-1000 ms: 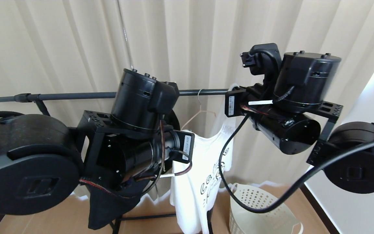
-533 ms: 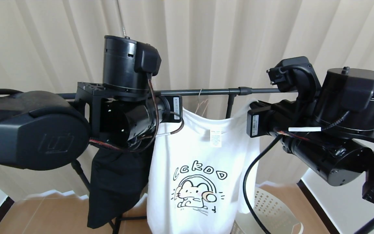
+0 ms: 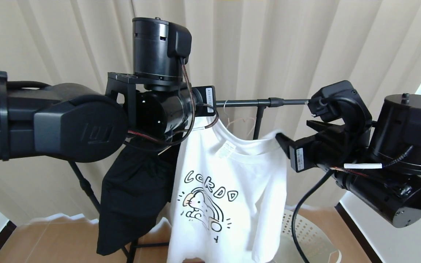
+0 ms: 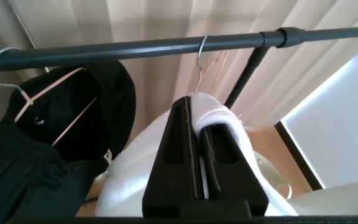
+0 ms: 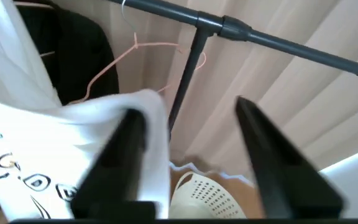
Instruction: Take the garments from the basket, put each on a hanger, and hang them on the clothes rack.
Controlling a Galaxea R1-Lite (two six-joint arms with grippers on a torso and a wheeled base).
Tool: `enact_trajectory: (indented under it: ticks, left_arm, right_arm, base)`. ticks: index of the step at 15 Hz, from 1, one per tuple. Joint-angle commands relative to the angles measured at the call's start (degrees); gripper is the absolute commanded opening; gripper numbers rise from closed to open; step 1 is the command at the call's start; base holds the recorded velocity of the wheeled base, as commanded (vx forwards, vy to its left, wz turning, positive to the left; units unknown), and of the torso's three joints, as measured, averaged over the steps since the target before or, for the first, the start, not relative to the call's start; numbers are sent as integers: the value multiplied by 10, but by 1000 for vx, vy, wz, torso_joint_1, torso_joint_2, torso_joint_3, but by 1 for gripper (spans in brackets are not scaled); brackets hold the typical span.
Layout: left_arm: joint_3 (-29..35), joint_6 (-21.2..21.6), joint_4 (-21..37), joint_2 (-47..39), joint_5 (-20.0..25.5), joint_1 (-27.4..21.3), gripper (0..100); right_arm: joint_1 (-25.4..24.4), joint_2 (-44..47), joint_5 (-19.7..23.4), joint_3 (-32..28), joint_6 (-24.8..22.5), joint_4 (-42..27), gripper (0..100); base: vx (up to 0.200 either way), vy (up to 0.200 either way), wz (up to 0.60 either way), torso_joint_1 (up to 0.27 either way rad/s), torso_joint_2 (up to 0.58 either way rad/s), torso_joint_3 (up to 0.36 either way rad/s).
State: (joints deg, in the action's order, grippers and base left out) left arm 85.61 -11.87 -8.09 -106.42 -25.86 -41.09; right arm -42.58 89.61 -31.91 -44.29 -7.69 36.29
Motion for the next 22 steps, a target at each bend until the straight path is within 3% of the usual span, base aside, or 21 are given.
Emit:
enact_trajectory:
  ticks: [1, 7, 9, 10, 12, 14, 17, 19, 22]
  left_arm:
    - [26, 0, 2, -5, 0, 1, 0]
    - [65, 19, 2, -15, -10, 0, 0]
    - [66, 19, 2, -23, -10, -2, 0]
    - [64, 19, 2, -26, -10, -12, 0]
    - [56, 19, 2, -26, -10, -27, 0]
    - [48, 19, 2, -26, -10, -43, 0]
    - [34, 19, 2, -26, -20, -61, 0]
    - [34, 19, 1, -33, -26, -68, 0]
    - [34, 20, 2, -33, -26, -75, 0]
  right_arm:
    - [14, -45, 84, 60, -34, 0, 100]
    - [65, -84, 323, 141, -106, 4, 100]
    - [66, -78, 341, 141, -106, 6, 100]
    - [66, -71, 342, 134, -97, 8, 100]
    - [51, -50, 338, 109, -36, 10, 100]
    - [23, -25, 297, 90, 23, 11, 100]
    - [10, 28, 271, 85, 40, 106, 100]
    - [-13, 64, 180, 48, 70, 121, 100]
    - [-19, 83, 136, 24, 80, 123, 100]
  base:
    - [0, 0, 0, 0, 0, 0]
    - [0, 0, 0, 0, 0, 0]
    - [0, 0, 0, 0, 0, 0]
    - [0, 0, 0, 0, 0, 0]
    - [0, 0, 0, 0, 0, 0]
    - [0, 0, 0, 0, 0, 0]
    - [0, 0, 0, 0, 0, 0]
    - [0, 0, 0, 0, 0, 0]
    - [0, 0, 0, 0, 0, 0]
